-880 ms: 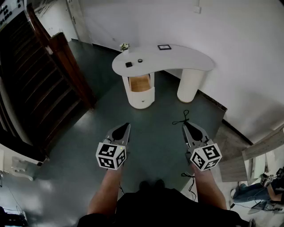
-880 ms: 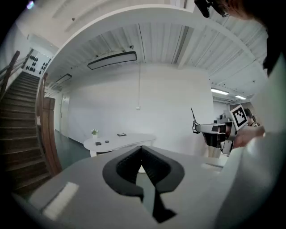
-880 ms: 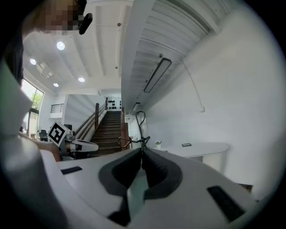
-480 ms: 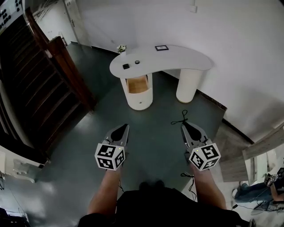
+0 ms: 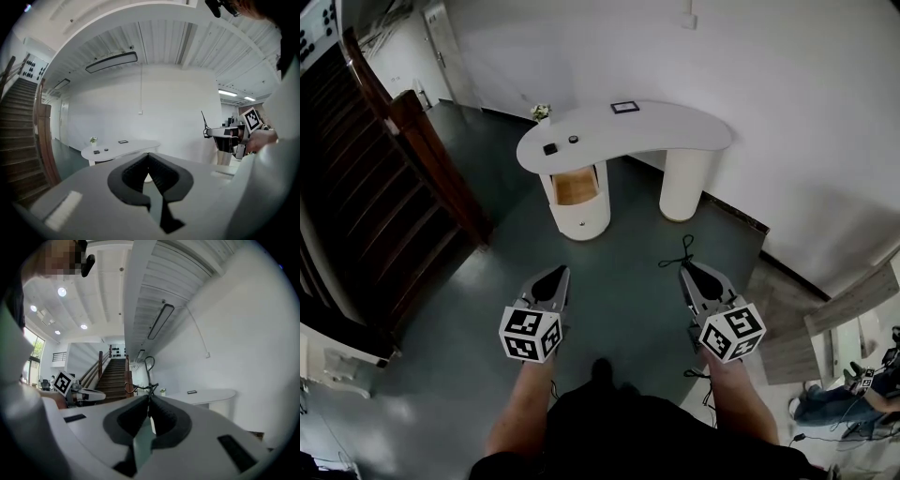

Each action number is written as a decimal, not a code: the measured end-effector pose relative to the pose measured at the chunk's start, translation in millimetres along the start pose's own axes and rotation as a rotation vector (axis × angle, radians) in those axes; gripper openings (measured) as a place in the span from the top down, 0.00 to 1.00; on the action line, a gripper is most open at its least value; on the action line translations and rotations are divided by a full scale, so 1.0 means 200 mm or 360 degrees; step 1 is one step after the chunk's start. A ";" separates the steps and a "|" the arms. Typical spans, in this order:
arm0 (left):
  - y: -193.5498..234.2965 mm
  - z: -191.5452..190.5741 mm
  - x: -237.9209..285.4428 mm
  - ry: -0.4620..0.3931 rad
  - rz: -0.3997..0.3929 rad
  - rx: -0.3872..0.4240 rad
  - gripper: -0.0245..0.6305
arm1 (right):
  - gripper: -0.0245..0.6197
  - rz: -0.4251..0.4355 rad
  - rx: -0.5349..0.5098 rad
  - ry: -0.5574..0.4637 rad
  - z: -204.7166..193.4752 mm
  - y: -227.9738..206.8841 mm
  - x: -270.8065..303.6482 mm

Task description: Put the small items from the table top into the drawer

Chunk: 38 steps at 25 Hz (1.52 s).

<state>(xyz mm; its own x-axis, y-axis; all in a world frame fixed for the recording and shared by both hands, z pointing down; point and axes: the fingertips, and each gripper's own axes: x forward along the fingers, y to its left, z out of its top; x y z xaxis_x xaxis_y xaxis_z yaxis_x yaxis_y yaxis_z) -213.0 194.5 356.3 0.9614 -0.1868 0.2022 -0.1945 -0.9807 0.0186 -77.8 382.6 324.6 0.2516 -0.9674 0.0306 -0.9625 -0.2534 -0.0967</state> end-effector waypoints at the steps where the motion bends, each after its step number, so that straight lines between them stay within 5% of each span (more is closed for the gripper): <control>1: 0.00 0.00 0.02 -0.0002 -0.0006 -0.0001 0.95 | 0.92 -0.0003 0.0001 0.0004 0.00 -0.01 0.00; 12: 0.14 -0.02 0.30 -0.0007 -0.0027 -0.0059 0.95 | 0.92 0.0009 0.0024 0.0086 -0.06 -0.15 0.24; 23: 0.50 -0.05 0.71 0.0077 -0.0054 -0.0094 0.95 | 0.92 -0.0001 0.0098 0.0207 -0.19 -0.40 0.80; 38: 1.02 -0.04 0.94 -0.0015 -0.0016 -0.0232 0.95 | 0.92 0.0111 -0.0029 0.0285 -0.11 -0.35 1.46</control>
<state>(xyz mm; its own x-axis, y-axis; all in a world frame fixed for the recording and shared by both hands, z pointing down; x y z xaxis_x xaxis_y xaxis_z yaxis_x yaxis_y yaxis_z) -72.7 -41.2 405.2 0.9651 -0.1781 0.1918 -0.2102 -0.9640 0.1628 61.0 118.1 361.6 0.1636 -0.9658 0.2012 -0.9791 -0.1839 -0.0870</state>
